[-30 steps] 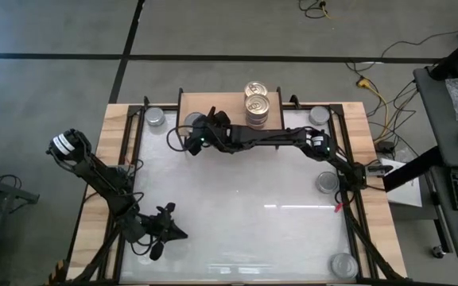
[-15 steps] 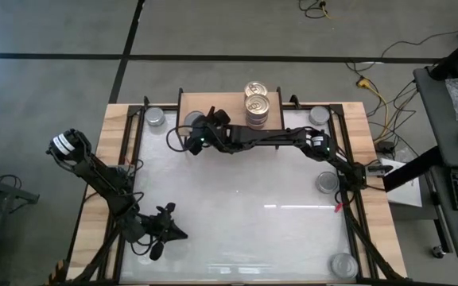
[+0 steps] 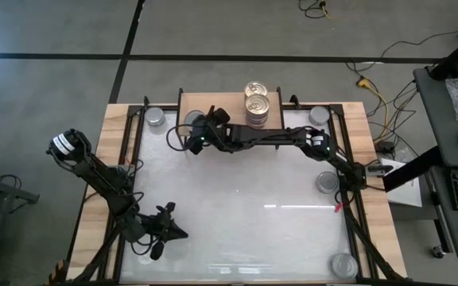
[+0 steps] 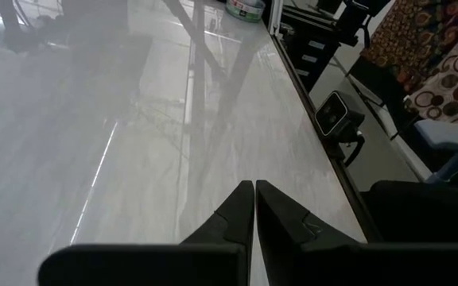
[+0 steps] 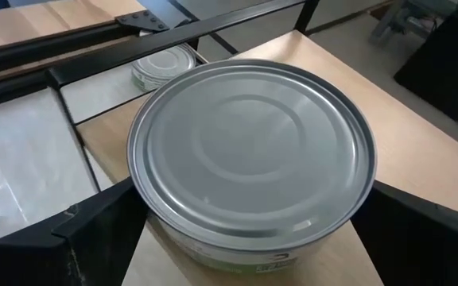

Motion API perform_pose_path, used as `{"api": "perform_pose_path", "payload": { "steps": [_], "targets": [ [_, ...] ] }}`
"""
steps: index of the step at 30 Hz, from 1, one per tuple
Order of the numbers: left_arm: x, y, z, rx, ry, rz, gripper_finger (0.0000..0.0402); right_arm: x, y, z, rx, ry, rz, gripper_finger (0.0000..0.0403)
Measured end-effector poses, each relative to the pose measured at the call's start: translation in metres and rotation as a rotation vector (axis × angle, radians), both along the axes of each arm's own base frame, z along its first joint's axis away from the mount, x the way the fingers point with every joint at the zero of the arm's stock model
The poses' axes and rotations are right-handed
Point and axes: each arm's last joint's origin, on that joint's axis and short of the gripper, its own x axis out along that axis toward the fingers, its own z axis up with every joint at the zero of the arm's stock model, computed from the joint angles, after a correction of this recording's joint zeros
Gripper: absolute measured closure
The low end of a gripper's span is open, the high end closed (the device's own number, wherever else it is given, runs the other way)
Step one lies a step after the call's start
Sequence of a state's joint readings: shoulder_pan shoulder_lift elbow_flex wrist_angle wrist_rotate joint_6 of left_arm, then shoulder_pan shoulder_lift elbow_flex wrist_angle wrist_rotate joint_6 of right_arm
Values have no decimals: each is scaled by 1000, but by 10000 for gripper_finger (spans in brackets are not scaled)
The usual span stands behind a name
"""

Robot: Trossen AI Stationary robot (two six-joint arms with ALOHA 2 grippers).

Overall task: Stack canned seafood by type on shelf
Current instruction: Put the green tuna can on the shelf

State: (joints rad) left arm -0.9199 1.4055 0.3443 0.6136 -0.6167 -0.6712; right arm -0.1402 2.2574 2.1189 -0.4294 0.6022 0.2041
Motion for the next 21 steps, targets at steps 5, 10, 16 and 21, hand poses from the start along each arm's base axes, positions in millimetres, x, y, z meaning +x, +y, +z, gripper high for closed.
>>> {"api": "perform_pose_path", "payload": {
  "steps": [5, 10, 16, 21],
  "targets": [
    [0, 0, 0, 0, 0, 0, 401, 0, -1, 0, 2, -2, -1, 3],
    [0, 0, 0, 8, -7, 13, 401, 0, -1, 0, 3, -2, -1, 3],
    [0, 1, 1, 15, -15, 24, 401, 0, -1, 0, 5, -3, -3, 3],
    [-3, 8, 25, 73, -109, -5, 401, 0, -1, 0, 4, -3, -4, 3]
  ]
}}
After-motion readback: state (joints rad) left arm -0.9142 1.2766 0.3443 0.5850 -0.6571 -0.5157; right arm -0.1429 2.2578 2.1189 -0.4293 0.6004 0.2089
